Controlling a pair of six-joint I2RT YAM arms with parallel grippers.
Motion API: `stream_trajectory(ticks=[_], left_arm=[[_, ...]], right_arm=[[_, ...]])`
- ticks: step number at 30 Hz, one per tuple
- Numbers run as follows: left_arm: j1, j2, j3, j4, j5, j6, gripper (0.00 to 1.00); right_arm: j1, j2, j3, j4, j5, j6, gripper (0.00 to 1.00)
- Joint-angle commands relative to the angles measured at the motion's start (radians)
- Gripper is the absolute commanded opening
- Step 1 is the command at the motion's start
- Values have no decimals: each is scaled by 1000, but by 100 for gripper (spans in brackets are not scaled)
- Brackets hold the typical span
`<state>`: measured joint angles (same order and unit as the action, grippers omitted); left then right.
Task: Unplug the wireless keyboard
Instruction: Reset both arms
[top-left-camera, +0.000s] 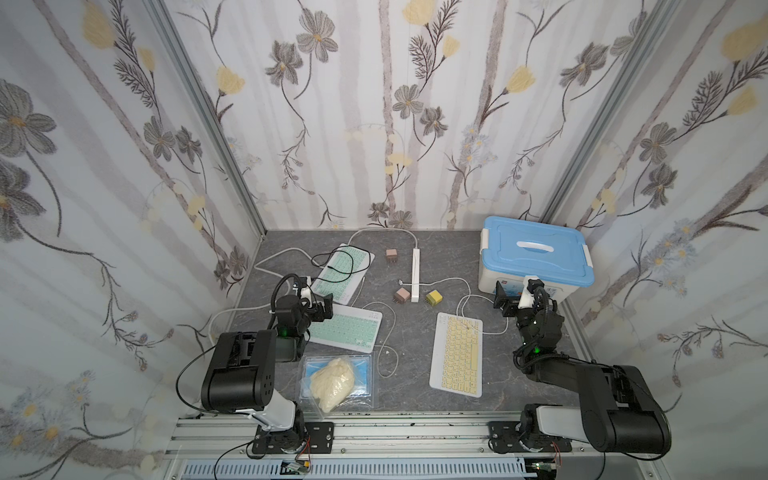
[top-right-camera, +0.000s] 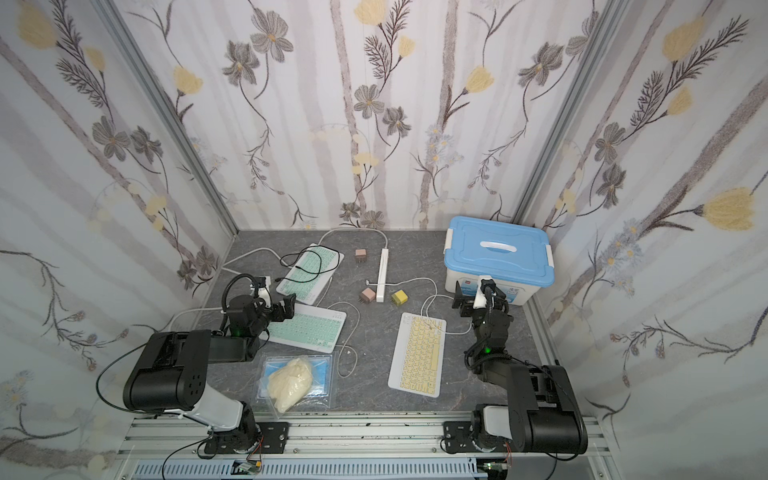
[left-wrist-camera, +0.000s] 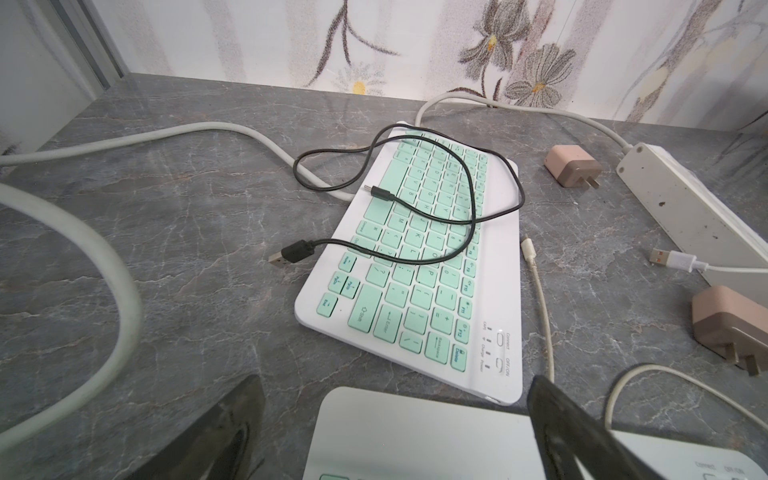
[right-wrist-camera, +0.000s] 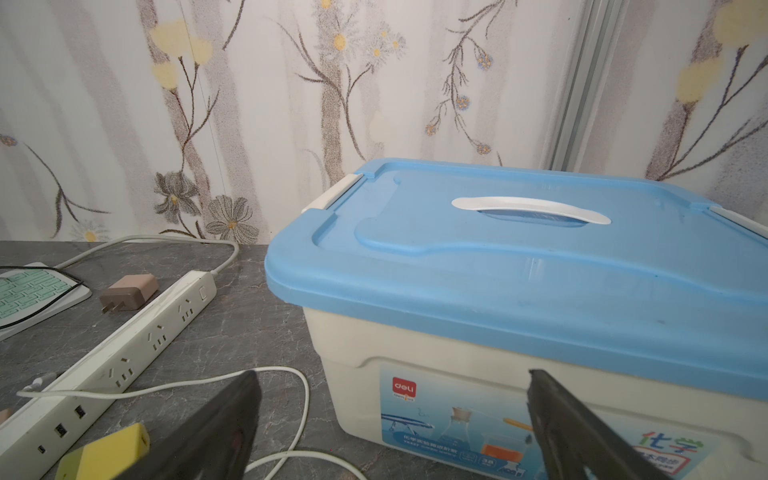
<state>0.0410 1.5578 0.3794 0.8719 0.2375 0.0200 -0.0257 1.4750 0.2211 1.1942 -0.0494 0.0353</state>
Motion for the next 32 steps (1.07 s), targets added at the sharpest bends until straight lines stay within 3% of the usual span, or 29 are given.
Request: stream_trajectory(ticks=[1,32], left_arm=[[1,1,-1,41,11,15,100],[0,1,-1,41,11,15,100]], right_arm=[[1,2,4,15,-15,-21,99],[-8,1,0,21,-27,-17,99]])
